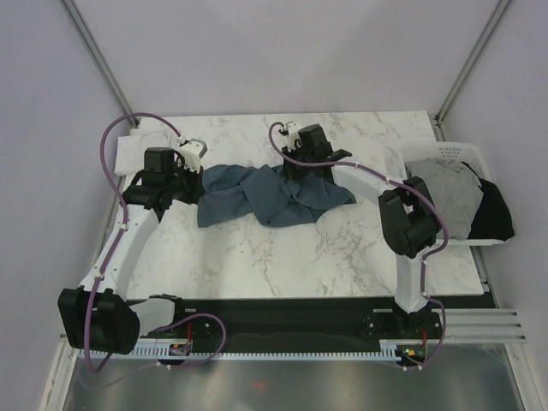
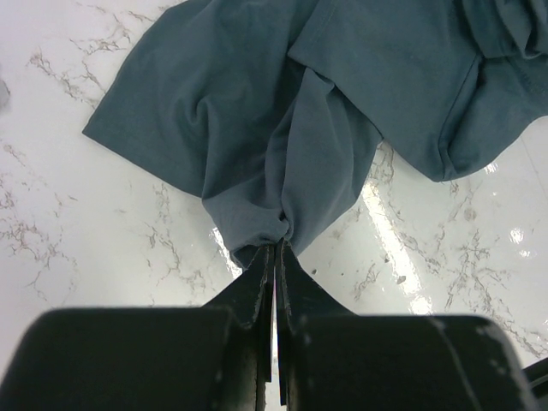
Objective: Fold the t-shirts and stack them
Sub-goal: Flatten the tshirt out
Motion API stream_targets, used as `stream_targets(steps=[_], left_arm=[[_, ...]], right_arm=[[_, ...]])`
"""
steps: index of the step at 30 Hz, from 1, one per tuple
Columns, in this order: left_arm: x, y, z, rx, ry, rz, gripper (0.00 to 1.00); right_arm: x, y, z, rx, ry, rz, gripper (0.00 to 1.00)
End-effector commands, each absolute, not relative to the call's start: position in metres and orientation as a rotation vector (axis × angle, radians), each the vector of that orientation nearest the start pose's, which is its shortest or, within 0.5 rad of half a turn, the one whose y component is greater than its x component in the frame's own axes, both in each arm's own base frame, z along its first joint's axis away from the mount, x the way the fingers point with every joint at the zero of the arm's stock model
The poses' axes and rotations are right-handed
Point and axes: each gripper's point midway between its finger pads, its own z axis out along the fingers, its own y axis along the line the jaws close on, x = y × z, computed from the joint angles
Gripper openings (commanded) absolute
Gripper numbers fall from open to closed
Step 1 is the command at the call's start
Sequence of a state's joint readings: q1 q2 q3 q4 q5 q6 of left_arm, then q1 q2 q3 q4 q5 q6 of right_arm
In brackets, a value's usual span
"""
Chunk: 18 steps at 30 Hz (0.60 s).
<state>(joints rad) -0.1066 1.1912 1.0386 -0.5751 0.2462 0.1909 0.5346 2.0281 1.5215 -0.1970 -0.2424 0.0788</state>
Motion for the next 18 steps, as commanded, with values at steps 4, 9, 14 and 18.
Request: stream_targets(steps=[4,9,14,18], left_arm=[[0.329,-0.075,0.2,0.461,2.195,-0.279,0.02],[0.328,-0.076,0.199,0.464,2.194,-0.282,0.02],[0.327,-0.076,0.197,0.463,2.198,-0.28,0.02],[0.326,-0.074,0.196,0.46,2.2,-0.275,0.03]], right_arm=[[0.447,0.315,0.163,-0.637,2.071,0.691,0.11],[0.437,0.311,0.185,-0.725,1.99,0.687,0.43],[0.439,0.302,0.207,-0.828,1.884,0.629,0.49],[0.441,0.298,0.199,-0.932,1.899,0.564,0.56]])
